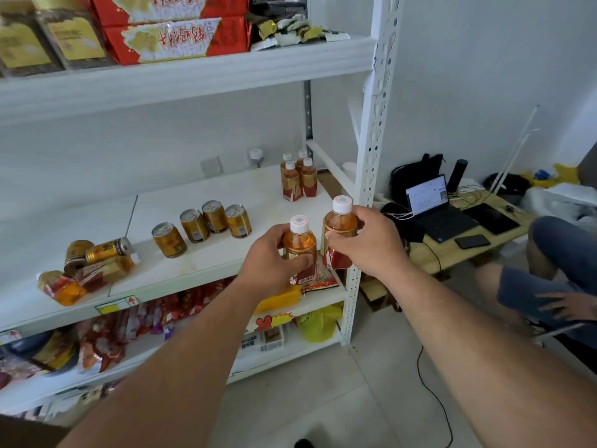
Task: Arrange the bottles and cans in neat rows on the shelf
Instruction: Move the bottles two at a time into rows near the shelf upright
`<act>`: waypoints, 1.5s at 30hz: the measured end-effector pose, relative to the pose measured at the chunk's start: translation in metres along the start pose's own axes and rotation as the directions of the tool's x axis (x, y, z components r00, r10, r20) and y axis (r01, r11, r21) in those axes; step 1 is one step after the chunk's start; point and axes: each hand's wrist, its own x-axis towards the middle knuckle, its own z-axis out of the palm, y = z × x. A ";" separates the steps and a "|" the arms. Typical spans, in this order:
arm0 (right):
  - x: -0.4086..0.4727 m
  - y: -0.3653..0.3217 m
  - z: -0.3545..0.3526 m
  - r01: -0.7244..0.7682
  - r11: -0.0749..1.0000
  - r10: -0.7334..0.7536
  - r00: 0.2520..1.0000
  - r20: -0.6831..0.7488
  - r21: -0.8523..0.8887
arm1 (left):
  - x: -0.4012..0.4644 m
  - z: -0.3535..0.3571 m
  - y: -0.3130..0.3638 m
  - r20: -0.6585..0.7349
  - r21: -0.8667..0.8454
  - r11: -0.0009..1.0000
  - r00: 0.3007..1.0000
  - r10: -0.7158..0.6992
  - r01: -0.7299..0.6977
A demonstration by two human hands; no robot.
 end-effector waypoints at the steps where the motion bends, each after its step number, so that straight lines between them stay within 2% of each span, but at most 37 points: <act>1: 0.009 0.002 0.001 -0.004 1.000 0.004 1.000 0.001 -0.002 | 0.009 0.002 -0.001 0.003 -0.010 1.000 1.000 -0.003 0.003; 20: 0.186 0.029 0.056 -0.038 0.998 0.042 0.996 0.073 -0.049 | 0.189 0.009 -0.042 0.029 -0.006 0.999 0.999 -0.046 0.046; 30: 0.274 0.069 0.083 -0.031 0.998 0.039 0.989 0.144 -0.060 | 0.272 0.031 -0.058 -0.015 0.037 0.989 0.990 -0.141 0.142; 38: 0.314 0.092 0.111 -0.072 0.992 0.093 0.974 0.207 -0.107 | 0.315 0.045 -0.076 -0.056 -0.014 0.978 0.977 -0.206 0.206; 45: 0.330 0.110 0.137 -0.107 0.982 0.132 0.977 0.165 -0.155 | 0.341 0.054 -0.103 -0.085 0.075 0.980 0.980 -0.178 0.184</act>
